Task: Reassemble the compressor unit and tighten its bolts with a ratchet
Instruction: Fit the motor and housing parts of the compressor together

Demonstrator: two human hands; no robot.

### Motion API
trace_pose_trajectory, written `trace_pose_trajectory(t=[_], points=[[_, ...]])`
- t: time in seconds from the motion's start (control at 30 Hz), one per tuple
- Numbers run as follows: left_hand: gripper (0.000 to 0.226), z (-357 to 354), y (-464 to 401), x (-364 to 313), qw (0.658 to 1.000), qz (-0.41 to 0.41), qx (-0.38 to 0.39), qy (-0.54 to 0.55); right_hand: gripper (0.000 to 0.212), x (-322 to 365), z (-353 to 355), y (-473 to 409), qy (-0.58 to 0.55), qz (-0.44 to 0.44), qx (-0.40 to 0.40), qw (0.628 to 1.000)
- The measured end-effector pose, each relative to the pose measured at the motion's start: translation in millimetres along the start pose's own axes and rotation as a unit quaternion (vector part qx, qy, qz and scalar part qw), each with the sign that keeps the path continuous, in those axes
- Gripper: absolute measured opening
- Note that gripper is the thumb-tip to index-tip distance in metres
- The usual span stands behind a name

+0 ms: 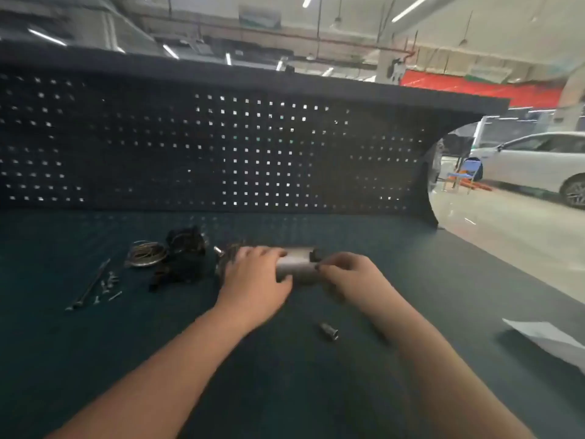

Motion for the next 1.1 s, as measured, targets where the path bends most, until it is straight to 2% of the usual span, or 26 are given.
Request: trace_pose_trajectory(t=[0.07,0.1,0.13,0.2,0.27,0.37,0.57,0.73,1.1], points=[[0.073,-7.8,-6.9,25.1,0.993,0.089,0.039,-0.071,0.030,-11.7,9.7,-23.6,-0.002,-0.063,-0.113,0.992],[0.081,-16.3,-6.2,38.0,0.989,0.119,0.058,-0.067,0.043,-17.7,7.9,-34.6,0.004,-0.084,-0.130,0.988],[0.082,-22.9,-1.8,45.4,0.987,0.132,0.073,-0.055,0.056,-22.7,0.5,-44.1,0.012,-0.103,-0.121,0.987],[0.075,-30.4,3.0,54.3,0.993,0.108,0.030,-0.049,0.066,-37.1,-15.9,-61.2,-0.028,-0.116,-0.079,0.990],[0.073,-33.4,5.6,59.9,0.995,0.085,0.004,-0.056,0.056,-45.7,-25.4,-71.5,-0.045,-0.088,-0.059,0.993],[0.072,-34.7,5.6,64.1,0.995,0.086,0.020,-0.055,0.043,-52.1,-26.1,-74.5,-0.038,-0.062,-0.074,0.995],[0.070,-31.3,11.6,63.1,0.992,0.094,0.033,-0.080,0.043,-48.8,-24.8,-67.0,-0.015,-0.040,-0.073,0.996],[0.071,-24.0,21.0,68.8,0.991,0.091,0.042,-0.091,0.034,-39.3,-29.3,-61.0,0.008,-0.008,-0.072,0.997],[0.070,-11.5,32.2,80.3,0.992,0.085,0.041,-0.089,0.037,-31.7,-42.7,-50.1,-0.005,-0.017,-0.042,0.999]])
Point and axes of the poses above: each hand's wrist, its own y-axis away from the middle knuckle, its own z-axis out of the back of the hand, x = y × z, the point moved 7 cm from there along -y, towards the middle knuckle, and after that the axes turned 5 degrees about -z, right-handed, at the moved point
